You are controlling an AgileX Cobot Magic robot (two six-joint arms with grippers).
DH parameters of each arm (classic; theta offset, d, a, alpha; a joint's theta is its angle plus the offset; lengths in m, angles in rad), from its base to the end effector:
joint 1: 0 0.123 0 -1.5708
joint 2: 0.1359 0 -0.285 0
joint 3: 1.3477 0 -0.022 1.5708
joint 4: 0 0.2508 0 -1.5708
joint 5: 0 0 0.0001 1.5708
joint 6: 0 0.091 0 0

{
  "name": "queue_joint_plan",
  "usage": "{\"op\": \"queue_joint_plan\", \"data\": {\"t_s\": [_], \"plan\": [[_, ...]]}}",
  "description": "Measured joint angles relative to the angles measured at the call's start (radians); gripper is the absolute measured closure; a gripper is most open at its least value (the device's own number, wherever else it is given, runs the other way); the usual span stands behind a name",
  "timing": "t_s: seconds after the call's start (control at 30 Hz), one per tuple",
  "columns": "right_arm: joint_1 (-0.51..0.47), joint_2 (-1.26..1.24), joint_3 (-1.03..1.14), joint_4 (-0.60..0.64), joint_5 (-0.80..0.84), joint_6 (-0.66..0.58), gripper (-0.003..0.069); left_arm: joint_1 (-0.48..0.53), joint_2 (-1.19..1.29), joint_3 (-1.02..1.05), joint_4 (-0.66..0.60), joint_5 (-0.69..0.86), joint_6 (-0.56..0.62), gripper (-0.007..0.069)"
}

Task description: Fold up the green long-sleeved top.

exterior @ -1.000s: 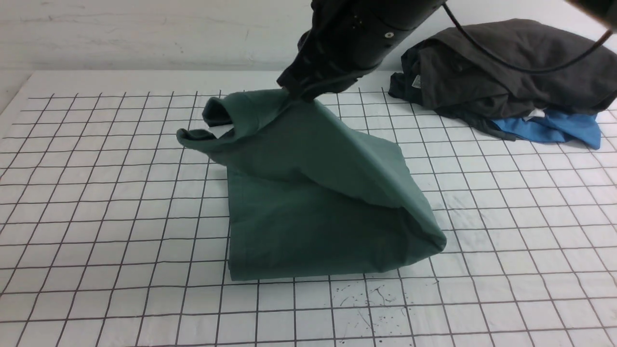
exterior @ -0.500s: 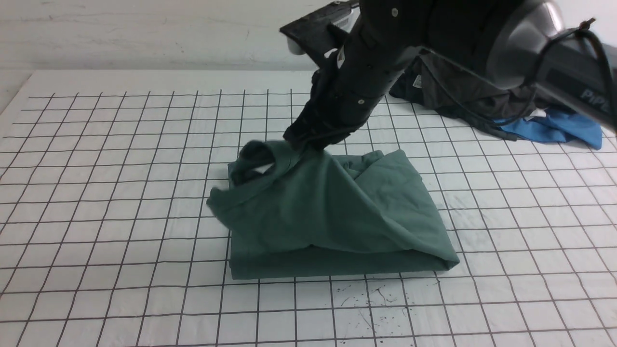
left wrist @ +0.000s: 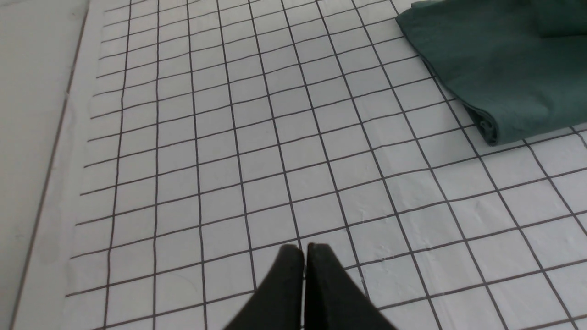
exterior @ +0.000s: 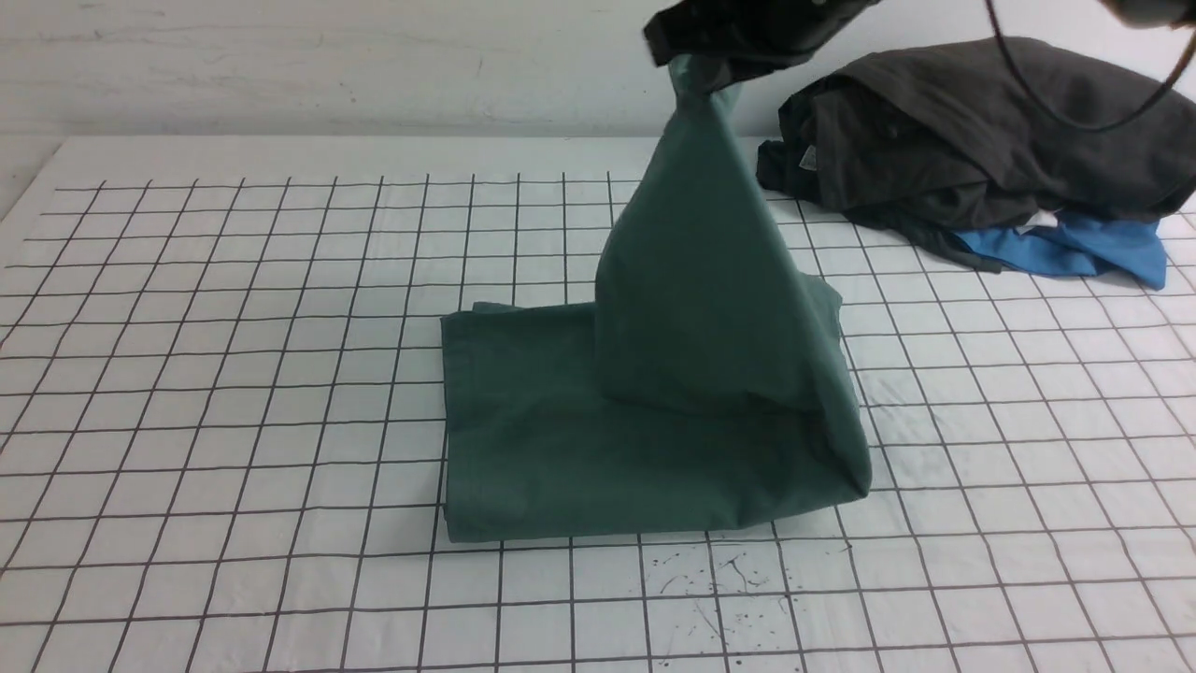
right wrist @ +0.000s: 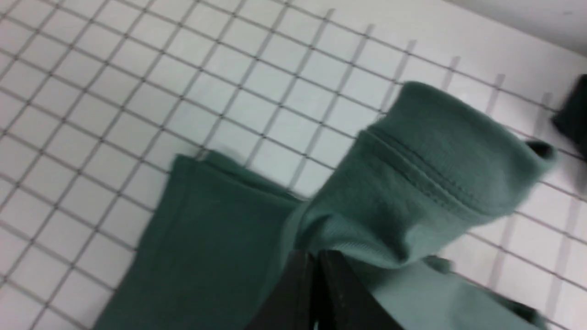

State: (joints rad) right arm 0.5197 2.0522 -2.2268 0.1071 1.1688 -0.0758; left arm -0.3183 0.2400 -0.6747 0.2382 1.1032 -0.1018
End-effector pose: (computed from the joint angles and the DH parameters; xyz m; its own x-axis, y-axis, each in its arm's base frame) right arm 0.3926 0.2349 0.3703 -0.6637 -0.4184 -0.6200 -0.5697 0.8199 0.0565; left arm 0.0214 0.0131 0.3237 -0.5113 0.1759 -0.8412 0.1412 0.9827 0.1197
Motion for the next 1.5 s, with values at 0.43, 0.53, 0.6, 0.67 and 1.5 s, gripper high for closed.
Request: {"op": "queue_joint_plan", "data": {"t_s": [0.43, 0.53, 0.6, 0.67, 1.5], "plan": [[0.188, 0.349, 0.006, 0.351, -0.017, -0.175, 0.0634, 0.0, 0.0, 0.0, 0.008, 0.001, 0.003, 0.0632], [0.182, 0.351, 0.006, 0.396, -0.016, -0.185, 0.0555, 0.0, 0.0, 0.0, 0.008, 0.001, 0.005, 0.0632], [0.172, 0.35, -0.003, 0.427, 0.0, -0.188, 0.0469, 0.0, 0.0, 0.0, 0.008, 0.001, 0.005, 0.0632], [0.159, 0.345, -0.019, 0.443, 0.034, -0.189, 0.0391, 0.0, 0.0, 0.0, 0.008, 0.001, 0.005, 0.0632], [0.092, 0.379, 0.017, -0.145, 0.066, -0.035, 0.0672, 0.0, 0.0, 0.002, -0.04, 0.0, 0.005, 0.0632]]}}
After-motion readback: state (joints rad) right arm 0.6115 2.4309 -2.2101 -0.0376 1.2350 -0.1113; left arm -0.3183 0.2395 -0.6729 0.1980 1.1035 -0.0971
